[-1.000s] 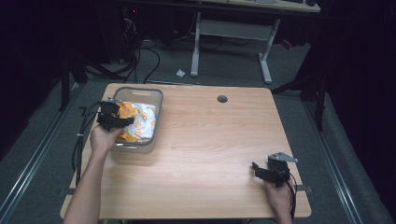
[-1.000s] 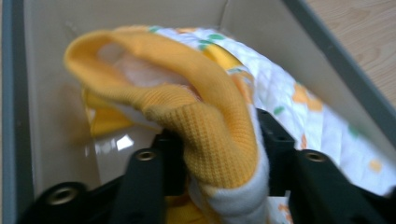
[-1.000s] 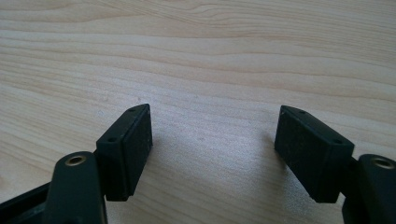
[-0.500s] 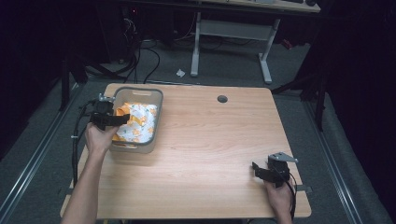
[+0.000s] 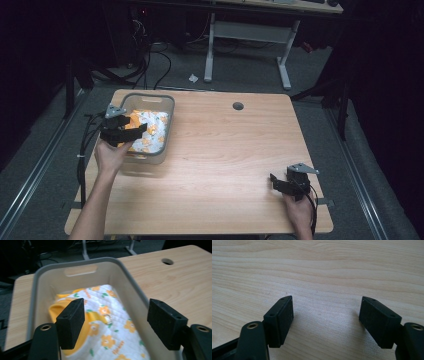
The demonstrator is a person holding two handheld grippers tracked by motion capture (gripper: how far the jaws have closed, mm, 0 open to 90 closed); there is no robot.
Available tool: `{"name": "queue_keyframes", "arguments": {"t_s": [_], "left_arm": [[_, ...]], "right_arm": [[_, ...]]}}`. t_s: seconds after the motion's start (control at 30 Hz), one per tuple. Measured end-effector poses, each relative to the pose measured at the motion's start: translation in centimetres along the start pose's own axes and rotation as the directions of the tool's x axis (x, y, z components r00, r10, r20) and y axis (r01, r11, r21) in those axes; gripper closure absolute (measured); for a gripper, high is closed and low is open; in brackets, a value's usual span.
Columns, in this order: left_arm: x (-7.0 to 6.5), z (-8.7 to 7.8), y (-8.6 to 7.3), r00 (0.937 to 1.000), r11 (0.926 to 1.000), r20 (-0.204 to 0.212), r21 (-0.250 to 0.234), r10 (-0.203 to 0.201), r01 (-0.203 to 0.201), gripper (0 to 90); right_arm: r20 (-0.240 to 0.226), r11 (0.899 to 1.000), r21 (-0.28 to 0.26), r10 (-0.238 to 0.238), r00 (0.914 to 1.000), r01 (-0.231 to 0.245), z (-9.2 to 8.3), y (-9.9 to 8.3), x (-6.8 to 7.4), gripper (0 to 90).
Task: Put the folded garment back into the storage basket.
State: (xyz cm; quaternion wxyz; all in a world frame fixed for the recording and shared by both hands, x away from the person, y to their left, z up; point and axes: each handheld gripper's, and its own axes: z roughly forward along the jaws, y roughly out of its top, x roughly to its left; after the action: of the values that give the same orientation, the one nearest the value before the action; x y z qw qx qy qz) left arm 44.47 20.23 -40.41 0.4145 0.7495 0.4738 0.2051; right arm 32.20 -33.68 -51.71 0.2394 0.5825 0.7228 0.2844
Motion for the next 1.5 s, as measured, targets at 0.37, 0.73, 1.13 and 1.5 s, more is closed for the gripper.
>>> {"name": "queue_keyframes", "arguments": {"t_s": [0.37,0.73,1.13,1.5], "left_arm": [[-3.8,-0.7,-0.6,0.9971,0.9982,0.056,-0.031,0.053,-0.051,32.0],[-6.8,-0.8,-1.5,0.9911,0.9949,0.094,-0.044,0.094,-0.09,30.9],[-9.2,-0.3,-3.5,0.9831,0.9937,0.146,-0.035,0.11,-0.106,30.4],[-10.5,0.6,-5.4,0.9803,0.9953,0.173,-0.032,0.096,-0.092,30.4]], "right_arm": [[0.0,1.0,0.0,0.0,1.0,0.0,0.0,0.0,0.0,28.1],[0.0,1.0,0.0,0.0,1.0,0.0,0.0,0.0,0.0,28.1],[-0.001,1.0,0.0,0.0,1.0,0.0,0.0,0.0,0.0,28.1],[0.0,1.0,0.001,0.0,1.0,0.0,0.0,0.0,0.0,28.1]]}}
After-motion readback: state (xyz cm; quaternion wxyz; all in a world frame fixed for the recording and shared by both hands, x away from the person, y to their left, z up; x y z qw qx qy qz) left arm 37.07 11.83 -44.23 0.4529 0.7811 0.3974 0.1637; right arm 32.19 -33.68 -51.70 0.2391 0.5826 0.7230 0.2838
